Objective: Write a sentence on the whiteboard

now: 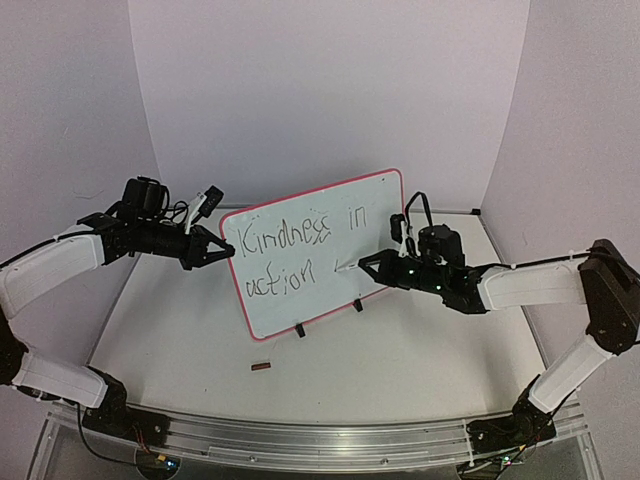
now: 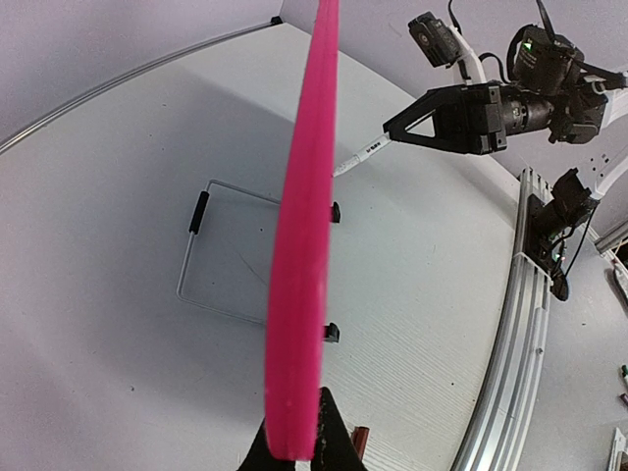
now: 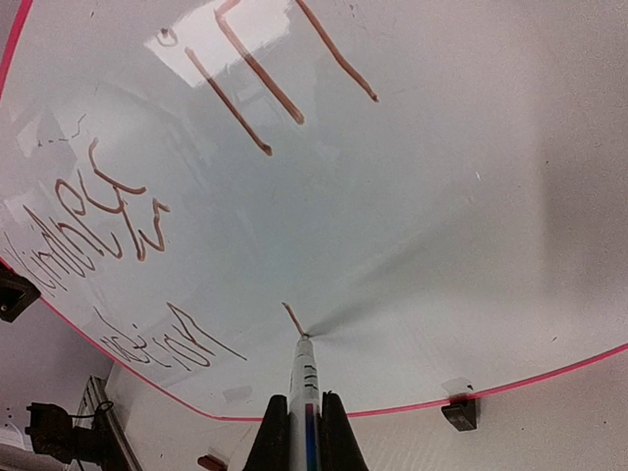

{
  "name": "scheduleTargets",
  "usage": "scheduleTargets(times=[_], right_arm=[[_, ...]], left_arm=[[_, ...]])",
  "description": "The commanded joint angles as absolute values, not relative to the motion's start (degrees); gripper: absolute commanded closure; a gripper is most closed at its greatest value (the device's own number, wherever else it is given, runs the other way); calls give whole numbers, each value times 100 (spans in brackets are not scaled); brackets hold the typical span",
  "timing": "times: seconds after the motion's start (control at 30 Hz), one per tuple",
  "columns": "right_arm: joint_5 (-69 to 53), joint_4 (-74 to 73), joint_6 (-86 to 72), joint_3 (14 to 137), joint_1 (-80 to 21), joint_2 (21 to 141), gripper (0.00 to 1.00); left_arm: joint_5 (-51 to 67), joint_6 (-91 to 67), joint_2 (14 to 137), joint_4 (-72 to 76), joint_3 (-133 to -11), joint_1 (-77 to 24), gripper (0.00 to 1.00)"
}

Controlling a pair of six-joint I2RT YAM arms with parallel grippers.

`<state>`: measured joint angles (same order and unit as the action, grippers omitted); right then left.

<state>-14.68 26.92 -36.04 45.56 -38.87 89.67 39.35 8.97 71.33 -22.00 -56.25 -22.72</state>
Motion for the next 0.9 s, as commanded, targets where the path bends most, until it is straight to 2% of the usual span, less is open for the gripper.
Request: scheduleTargets(times=[0.0, 0.87], right_arm=[[-1268, 2880, -3607, 4678, -3859, 8708, 100], [-838, 2907, -3641, 4455, -3858, 8623, 100]], left_arm=[[3630, 1178, 7331, -2641, -5612, -2364, 100], [3638, 1174, 7340, -2636, -5609, -2367, 100]])
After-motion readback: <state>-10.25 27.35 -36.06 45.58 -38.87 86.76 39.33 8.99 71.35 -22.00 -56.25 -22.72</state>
